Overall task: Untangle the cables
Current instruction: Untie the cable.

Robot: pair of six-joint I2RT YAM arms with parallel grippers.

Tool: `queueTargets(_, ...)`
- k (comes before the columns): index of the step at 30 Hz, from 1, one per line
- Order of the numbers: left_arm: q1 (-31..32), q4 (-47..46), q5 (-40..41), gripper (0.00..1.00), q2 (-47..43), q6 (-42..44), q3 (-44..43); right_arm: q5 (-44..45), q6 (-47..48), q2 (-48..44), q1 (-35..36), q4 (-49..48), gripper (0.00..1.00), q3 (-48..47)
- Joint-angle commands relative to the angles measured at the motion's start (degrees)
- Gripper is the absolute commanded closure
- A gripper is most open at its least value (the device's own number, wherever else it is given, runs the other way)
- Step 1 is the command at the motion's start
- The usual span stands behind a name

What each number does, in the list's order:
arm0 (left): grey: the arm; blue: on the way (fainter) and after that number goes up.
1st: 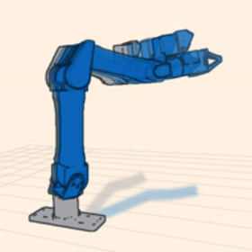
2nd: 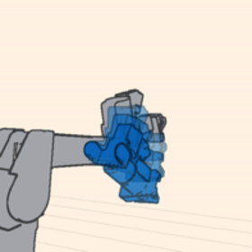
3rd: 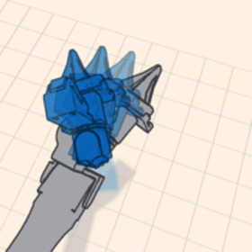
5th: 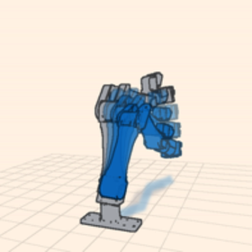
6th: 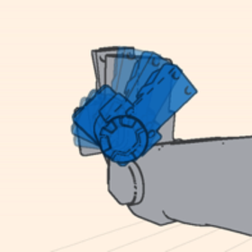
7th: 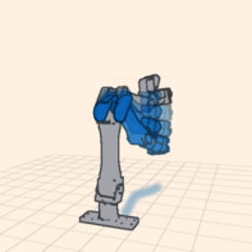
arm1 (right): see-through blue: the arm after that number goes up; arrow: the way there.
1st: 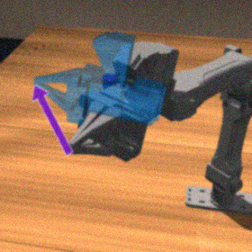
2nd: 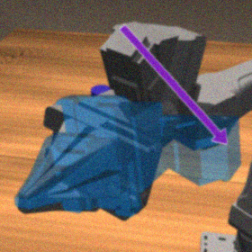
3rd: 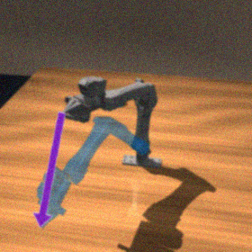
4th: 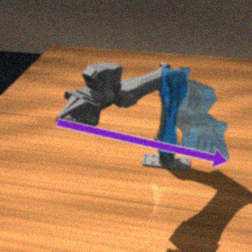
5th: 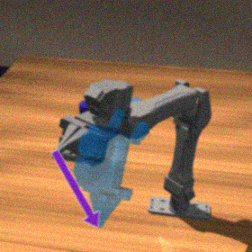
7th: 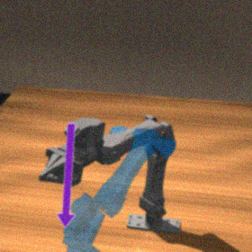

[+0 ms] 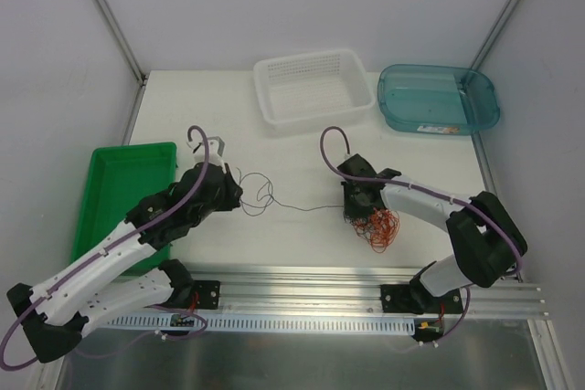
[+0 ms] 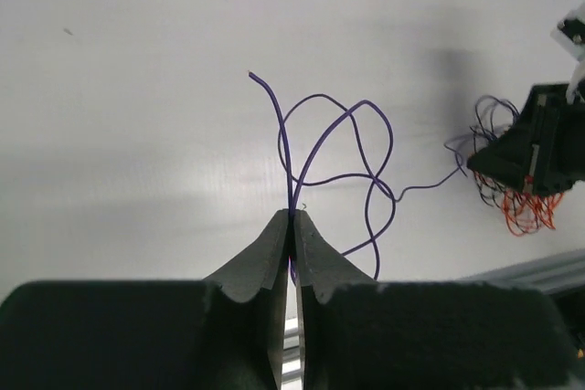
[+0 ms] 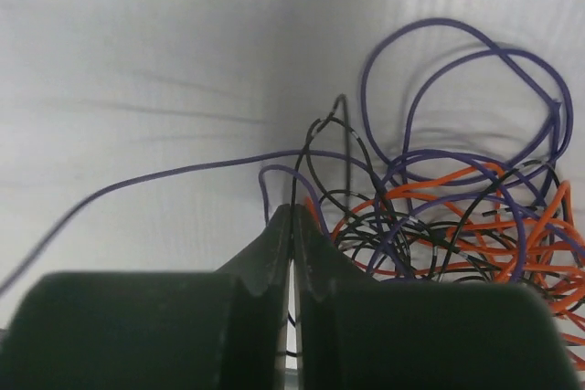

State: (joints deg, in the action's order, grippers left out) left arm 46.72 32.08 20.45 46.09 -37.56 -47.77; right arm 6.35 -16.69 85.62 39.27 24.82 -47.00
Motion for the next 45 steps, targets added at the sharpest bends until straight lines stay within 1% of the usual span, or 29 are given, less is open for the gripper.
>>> queueTargets(1,-3.47,7.2,5.22,0.95,-3.63,2.75,-3.91,-1.16,-1.86,-2.48,-2.96,1.46,0.99,2.35)
queueTargets(4,-7.16,10.37,5.3,0.95,-6.18,4.24,-5.23,-1.52,-1.68,-4.41,-6.74,1.37,0.99,4.55)
queueTargets(6,-9.44,12.12,7.41,0.95,-7.76,5.04,-5.67,-1.51,-0.98,-7.13,-10.16,1.46,0.99,6.66)
queueTargets(7,-11.89,13.79,8.37,0.95,-8.2,5.74,-6.28,-1.6,-0.54,-7.92,-12.35,1.46,0.99,7.36)
queueTargets(10,-15.06,16.52,12.5,0.94,-8.91,7.23,-7.42,-1.69,0.51,-11.17,-15.79,2.07,0.99,9.38)
queueTargets(11,-15.51,17.14,13.9,0.93,-8.73,7.5,-7.77,-1.87,0.69,-11.96,-18.15,2.25,0.99,9.82)
queueTargets(12,-15.95,17.75,17.14,0.93,-8.3,7.5,-8.13,-2.65,0.78,-13.63,-19.3,2.34,0.99,10.78)
queueTargets(17,-18.41,19.78,23.67,0.93,-6.36,8.03,-9.97,-3.54,1.92,-18.91,-27.47,4.26,0.99,11.59)
queueTargets(19,-18.94,19.78,21.58,0.96,-5.83,7.59,-10.94,-4.5,4.01,-21.62,-29.33,5.06,0.99,10.36)
queueTargets(20,-18.86,19.61,19.39,0.96,-5.48,6.98,-11.29,-7.64,5.08,-22.51,-29.25,5.24,0.99,9.74)
queueTargets(21,-18.86,18.39,13.71,0.97,-5.31,6.45,-11.47,-9.58,5.78,-23.39,-28.64,5.15,0.98,9.04)
queueTargets(23,-18.95,16.19,7.36,0.99,-4.96,6.97,-10.95,-12.49,7.89,-25.24,-24.78,4.37,0.94,6.67)
queueTargets(24,-18.86,14.09,4.63,0.99,-4.69,6.98,-10.25,-12.5,8.07,-25.59,-22.94,4.27,0.92,5.88)
queueTargets(25,-18.77,12.94,-0.97,0.99,-4.6,6.98,-9.89,-12.41,8.07,-25.77,-19.35,4.01,0.9,4.65)
queueTargets(26,-18.86,12.05,-3.11,1.0,-4.43,6.98,-9.45,-12.67,7.81,-25.77,-17.84,3.14,0.87,4.21)
queueTargets(28,-18.86,10.9,-5.93,0.99,-4.16,6.98,-8.49,-13.29,7.29,-25.33,-14.33,1.47,0.72,3.76)
queueTargets(29,-18.86,10.99,-5.95,0.9,-3.99,7.06,-8.05,-14.34,7.11,-24.55,-13.44,0.76,0.65,3.5)
queueTargets(30,-18.86,10.99,-5.51,0.8,-3.99,6.8,-6.74,-14.52,6.85,-24.19,-12.38,0.24,0.55,3.41)
queueTargets(32,-18.86,10.99,-3.59,0.56,-3.64,6.1,-4.63,-14.61,7.02,-23.67,-9.22,-0.91,0.5,2.8)
queueTargets(33,-18.86,11.08,-2.88,0.45,-3.37,4.79,-2.09,-14.44,7.19,-23.57,-8.25,-1.09,0.46,2.53)
queueTargets(35,-18.86,10.73,-1.3,0.38,-1.36,3.29,0.3,-14.0,7.63,-23.4,-5.7,-1.44,0.39,2.09)
queueTargets(36,-18.86,10.38,-0.77,0.31,-0.31,2.41,1.79,-13.82,8.24,-23.22,-4.82,-1.53,0.3,1.74)
queueTargets(37,-18.86,9.42,0.11,0.3,0.92,1.8,2.5,-13.39,8.42,-23.4,-3.33,-1.79,0.27,1.83)
queueTargets(38,-18.86,8.45,0.9,0.3,3.55,1.53,3.55,-12.68,8.6,-23.4,-2.62,-1.88,0.22,1.65)
queueTargets(39,-18.86,7.75,1.26,0.3,4.79,1.18,3.91,-12.59,8.78,-23.49,-2.09,-1.97,0.2,1.65)
queueTargets(40,-18.77,6.96,1.7,0.3,7.15,0.74,4.35,-12.5,9.21,-23.57,-1.13,-2.05,0.19,1.74)
queueTargets(42,-18.86,2.92,3.01,0.31,9.1,-0.05,6.1,-12.5,9.22,-23.84,0.19,-2.32,0.18,2.18)
queueTargets(45,-18.86,-0.69,5.65,0.35,13.14,-1.11,7.86,-13.03,8.87,-24.01,1.51,-3.28,0.18,3.23)
